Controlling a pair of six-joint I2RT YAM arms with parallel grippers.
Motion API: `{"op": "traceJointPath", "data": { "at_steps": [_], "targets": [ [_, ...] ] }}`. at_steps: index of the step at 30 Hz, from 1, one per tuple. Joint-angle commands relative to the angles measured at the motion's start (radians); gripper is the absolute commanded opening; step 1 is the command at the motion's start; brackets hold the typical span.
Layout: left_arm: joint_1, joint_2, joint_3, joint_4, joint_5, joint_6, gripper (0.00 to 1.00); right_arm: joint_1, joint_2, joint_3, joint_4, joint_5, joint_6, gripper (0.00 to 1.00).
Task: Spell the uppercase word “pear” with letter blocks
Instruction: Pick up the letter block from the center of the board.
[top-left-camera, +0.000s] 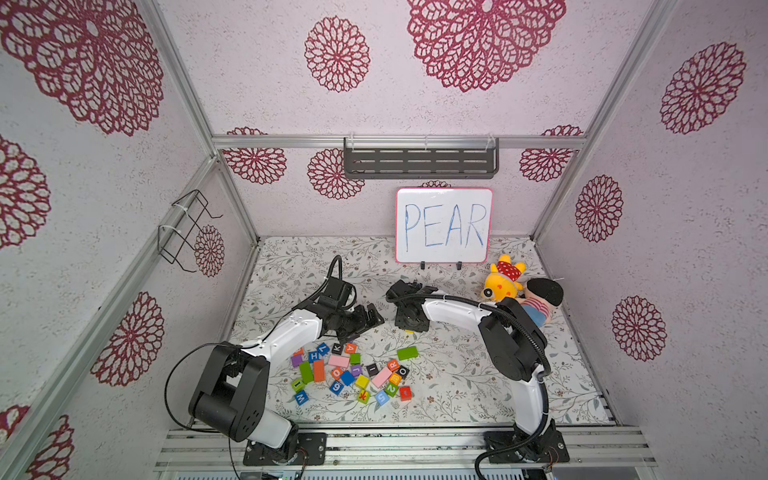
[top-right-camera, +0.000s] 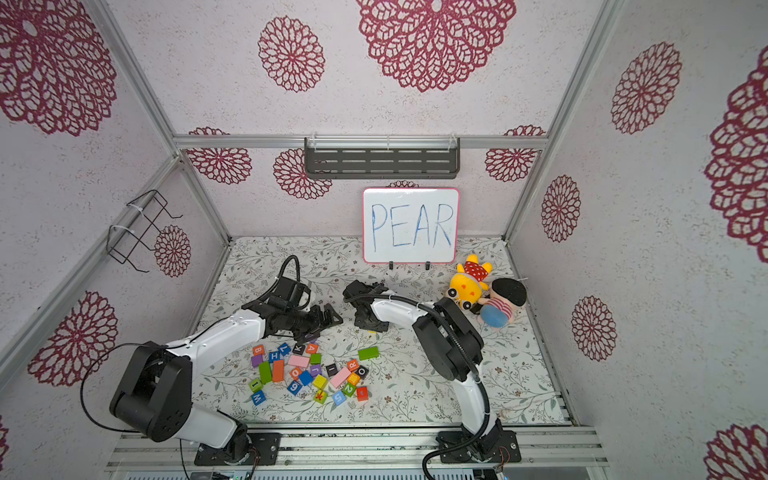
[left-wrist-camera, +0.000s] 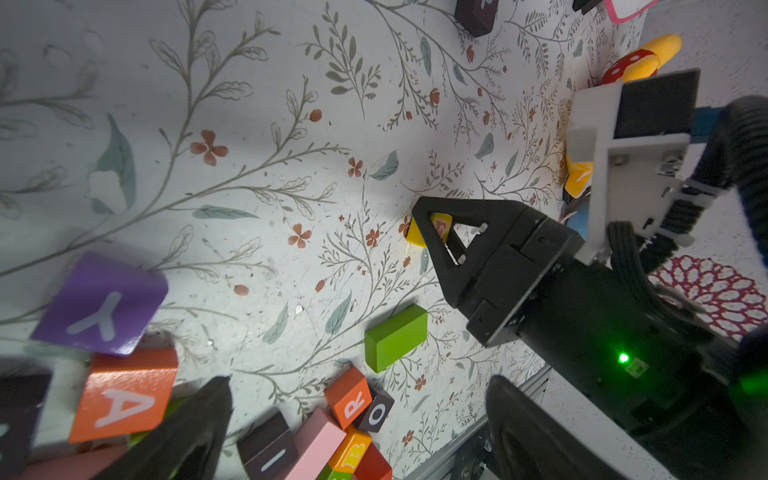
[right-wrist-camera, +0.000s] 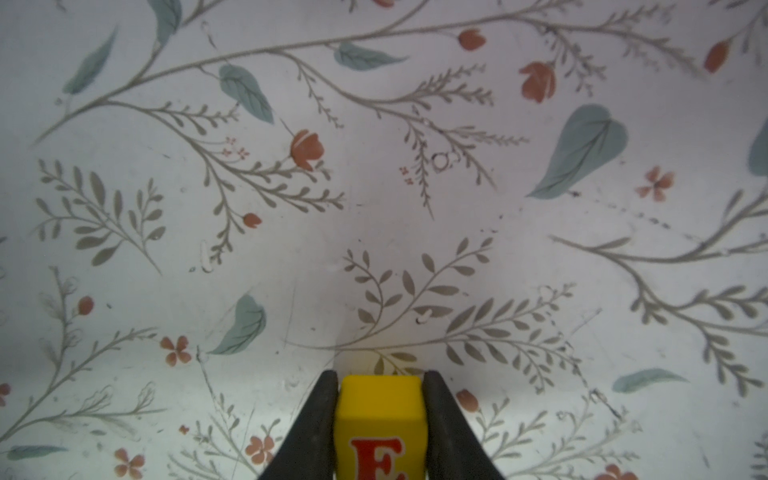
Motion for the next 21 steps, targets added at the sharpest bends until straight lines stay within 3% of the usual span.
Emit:
{"op": "traceJointPath", "data": {
  "at_steps": [1,10,21],
  "targets": [
    [0.004,0.039,0.028,0.038,0.004,-0.023,0.98,-0.016,-0.054,0.010,-0.026,0.018,-0.031,0.32],
    [-0.019,0.288,0.372,-0.006,0.053,0.006,0.98,-0.176,-0.088,0.042,-0.038,0.019,-0.196,0.29],
    [0.020,0.569,0.758,-0.142,0.093,0.044,0.98,-0.331,0.100,0.343,-0.119,-0.092,-0.342,0.29]
  ]
}}
